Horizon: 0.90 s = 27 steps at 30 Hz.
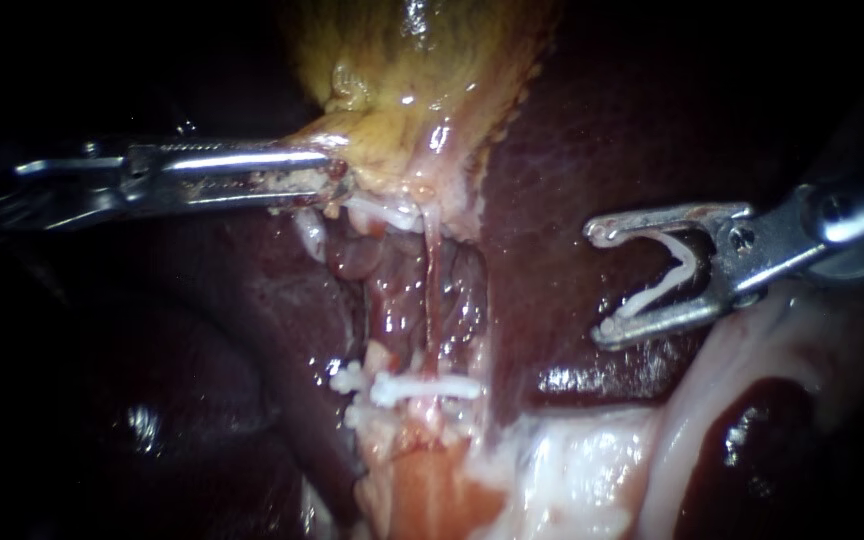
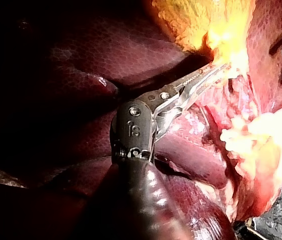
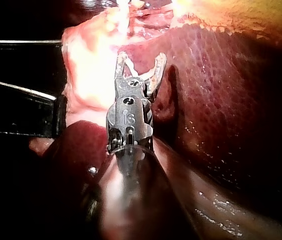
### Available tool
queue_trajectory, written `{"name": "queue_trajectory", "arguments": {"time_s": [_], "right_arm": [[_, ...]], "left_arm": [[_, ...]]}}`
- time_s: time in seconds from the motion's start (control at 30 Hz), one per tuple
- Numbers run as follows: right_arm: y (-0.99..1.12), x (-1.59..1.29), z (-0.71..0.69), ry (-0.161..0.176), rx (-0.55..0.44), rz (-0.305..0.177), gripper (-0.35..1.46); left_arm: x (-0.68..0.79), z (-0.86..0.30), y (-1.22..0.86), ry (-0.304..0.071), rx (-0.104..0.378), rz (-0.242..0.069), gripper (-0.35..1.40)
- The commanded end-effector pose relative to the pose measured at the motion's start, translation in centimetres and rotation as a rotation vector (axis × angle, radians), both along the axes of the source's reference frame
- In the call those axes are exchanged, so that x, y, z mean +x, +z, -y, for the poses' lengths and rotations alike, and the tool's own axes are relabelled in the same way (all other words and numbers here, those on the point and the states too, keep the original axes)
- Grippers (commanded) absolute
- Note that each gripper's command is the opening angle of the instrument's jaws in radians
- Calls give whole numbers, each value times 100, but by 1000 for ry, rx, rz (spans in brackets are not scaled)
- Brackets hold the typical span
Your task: Clipping second clip right tube
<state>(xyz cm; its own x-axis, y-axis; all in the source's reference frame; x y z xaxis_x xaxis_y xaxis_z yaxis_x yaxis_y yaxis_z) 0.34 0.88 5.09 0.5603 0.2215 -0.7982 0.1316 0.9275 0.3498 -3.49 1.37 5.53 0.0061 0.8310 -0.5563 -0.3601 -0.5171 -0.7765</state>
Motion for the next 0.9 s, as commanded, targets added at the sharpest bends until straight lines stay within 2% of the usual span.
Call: {"name": "queue_trajectory", "arguments": {"time_s": [0.03,0.13,0.27,0.37,0.5,0.77,0.9], "right_arm": [[0,0,0,0,0,0,50],[0,0,0,1,0,1,50],[1,0,-1,1,0,1,50],[1,0,-1,1,0,1,50],[0,0,-1,1,0,1,50],[0,2,-1,0,3,0,50],[-1,19,0,7,27,-42,50]], "left_arm": [[0,0,0,0,0,0,-35],[3,-3,-4,2,3,3,-35],[20,-14,-21,10,16,7,-35],[36,-20,-38,-10,18,14,-35],[48,-21,-54,-24,25,21,-35],[51,-21,-58,-26,20,21,-35],[50,-21,-58,-26,20,21,-35]]}}
